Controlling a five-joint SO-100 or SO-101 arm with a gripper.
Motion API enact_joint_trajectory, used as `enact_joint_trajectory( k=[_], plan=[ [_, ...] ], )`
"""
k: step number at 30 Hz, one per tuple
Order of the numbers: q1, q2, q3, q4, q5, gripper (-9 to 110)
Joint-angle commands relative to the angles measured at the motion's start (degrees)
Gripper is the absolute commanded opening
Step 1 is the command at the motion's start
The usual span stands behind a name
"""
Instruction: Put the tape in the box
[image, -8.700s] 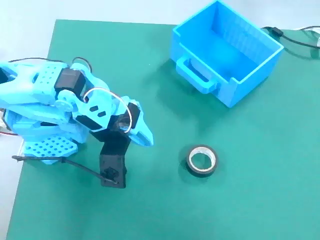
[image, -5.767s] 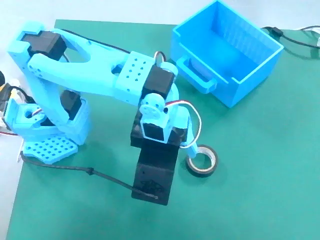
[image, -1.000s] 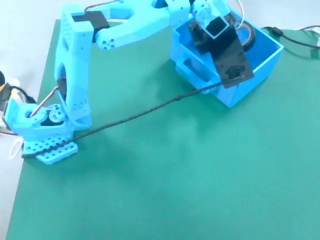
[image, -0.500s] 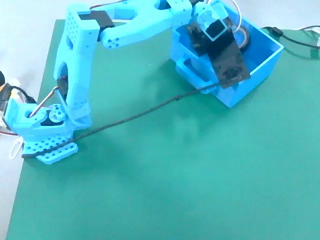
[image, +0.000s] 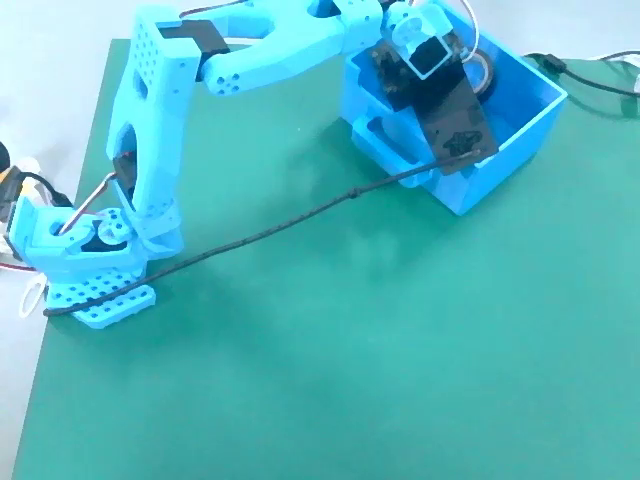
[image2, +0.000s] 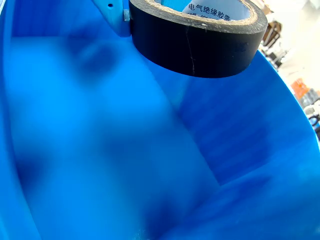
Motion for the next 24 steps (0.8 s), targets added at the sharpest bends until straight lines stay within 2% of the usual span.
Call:
enact_joint_trajectory(
  k=[1, 3, 11, 24],
  plan=[
    [-1.41, 1.76, -7.73, -0.88, 0.53, 0],
    [-1.41, 1.76, -7.73, -0.79, 0.53, 1],
    [-1.41, 1.76, -7.73, -0.44, 2.11, 24],
    [-0.18, 2.2, -7.73, 0.53, 2.2, 27]
  ],
)
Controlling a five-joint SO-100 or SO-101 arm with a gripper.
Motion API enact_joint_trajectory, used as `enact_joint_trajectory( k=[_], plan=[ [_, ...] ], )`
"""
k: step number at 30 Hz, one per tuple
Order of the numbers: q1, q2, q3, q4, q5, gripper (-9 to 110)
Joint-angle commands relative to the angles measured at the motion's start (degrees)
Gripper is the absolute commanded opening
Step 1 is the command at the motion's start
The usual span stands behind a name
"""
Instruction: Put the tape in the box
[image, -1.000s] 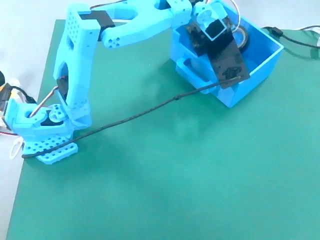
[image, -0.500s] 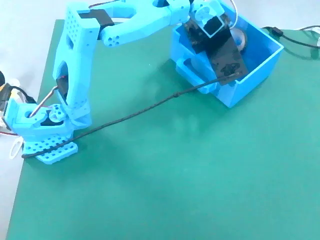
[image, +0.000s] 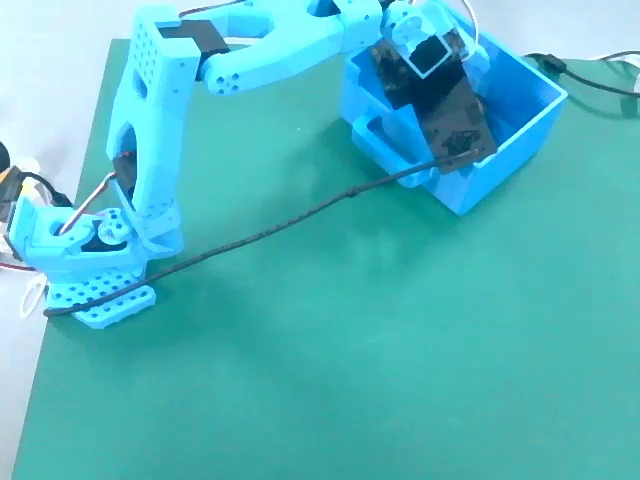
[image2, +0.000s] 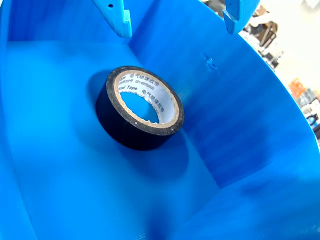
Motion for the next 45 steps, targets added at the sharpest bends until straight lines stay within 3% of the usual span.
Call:
enact_joint_trajectory(
  k=[1, 20, 34, 45],
  plan=[
    [0.09, 2.29, -7.65, 0.7, 0.35, 27],
    [5.19, 19.78, -7.65, 11.25, -2.55, 26],
    [23.99, 40.08, -6.24, 32.08, -4.48, 26],
    [35.42, 61.44, 18.28, 31.11, -5.27, 27]
  ],
)
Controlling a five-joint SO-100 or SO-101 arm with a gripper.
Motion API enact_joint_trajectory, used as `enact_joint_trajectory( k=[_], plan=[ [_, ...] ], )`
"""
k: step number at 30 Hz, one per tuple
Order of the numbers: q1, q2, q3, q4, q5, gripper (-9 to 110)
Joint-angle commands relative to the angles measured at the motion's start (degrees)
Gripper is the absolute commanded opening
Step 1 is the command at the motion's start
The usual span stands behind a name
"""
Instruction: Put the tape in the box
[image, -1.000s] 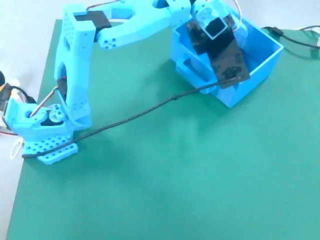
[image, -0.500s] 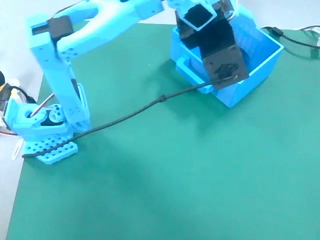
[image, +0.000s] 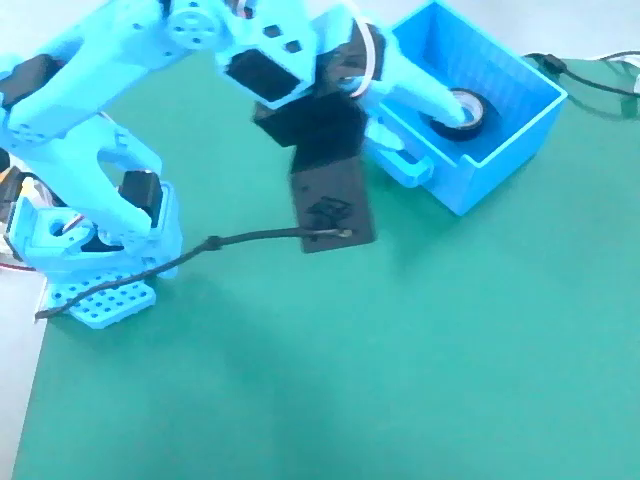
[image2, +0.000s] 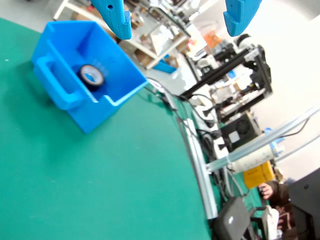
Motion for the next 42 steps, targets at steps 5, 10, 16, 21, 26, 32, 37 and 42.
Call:
enact_joint_trajectory(
  k=[5, 10, 16, 21, 26, 32, 37, 42],
  plan=[
    [5.01, 17.4, 23.55, -7.73, -2.02, 27],
    [7.03, 29.27, 42.01, -15.82, -2.9, 27],
    [6.42, 38.67, 56.51, -20.39, -3.16, 26],
    [5.8, 44.65, 65.83, -21.97, -3.69, 21],
    [6.24, 55.11, 75.59, -21.09, -3.96, 21],
    [7.65, 59.06, 77.96, -17.58, -4.57, 10],
    [9.58, 60.82, 81.91, -17.4, -6.15, 2],
    [9.05, 60.82, 84.29, -17.4, -6.15, 0]
  ],
)
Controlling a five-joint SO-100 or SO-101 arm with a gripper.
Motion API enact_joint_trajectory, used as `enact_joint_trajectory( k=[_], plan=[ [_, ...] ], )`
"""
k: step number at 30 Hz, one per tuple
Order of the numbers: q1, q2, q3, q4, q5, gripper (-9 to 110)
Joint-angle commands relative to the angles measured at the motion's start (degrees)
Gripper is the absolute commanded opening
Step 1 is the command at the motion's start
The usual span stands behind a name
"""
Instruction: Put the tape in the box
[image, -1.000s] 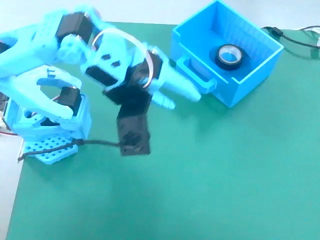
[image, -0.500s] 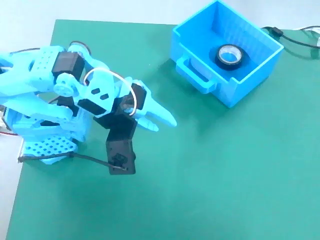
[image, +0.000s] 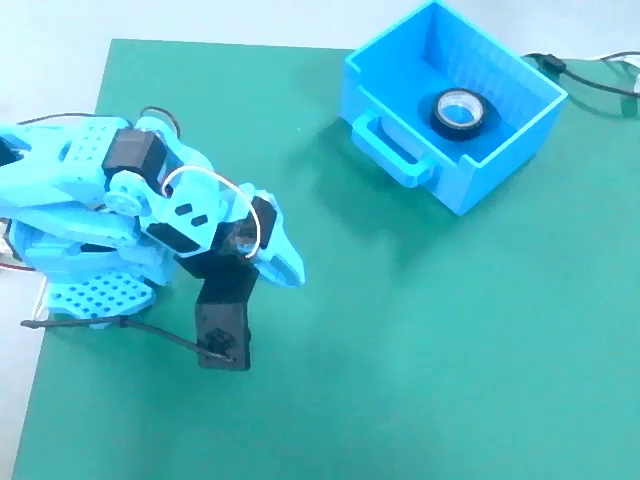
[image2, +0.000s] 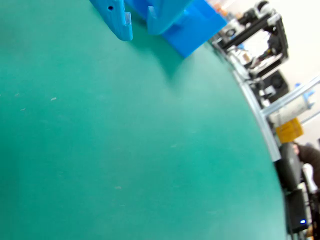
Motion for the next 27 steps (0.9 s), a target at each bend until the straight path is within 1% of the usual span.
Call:
enact_joint_trajectory(
  k=[1, 12, 27],
  plan=[
    [0.0, 0.7, 1.23, 0.35, -0.88, 0],
    [2.11, 0.7, 1.32, 0.35, 2.11, 0],
    [1.85, 0.7, 1.32, 0.35, 2.02, 0]
  ],
)
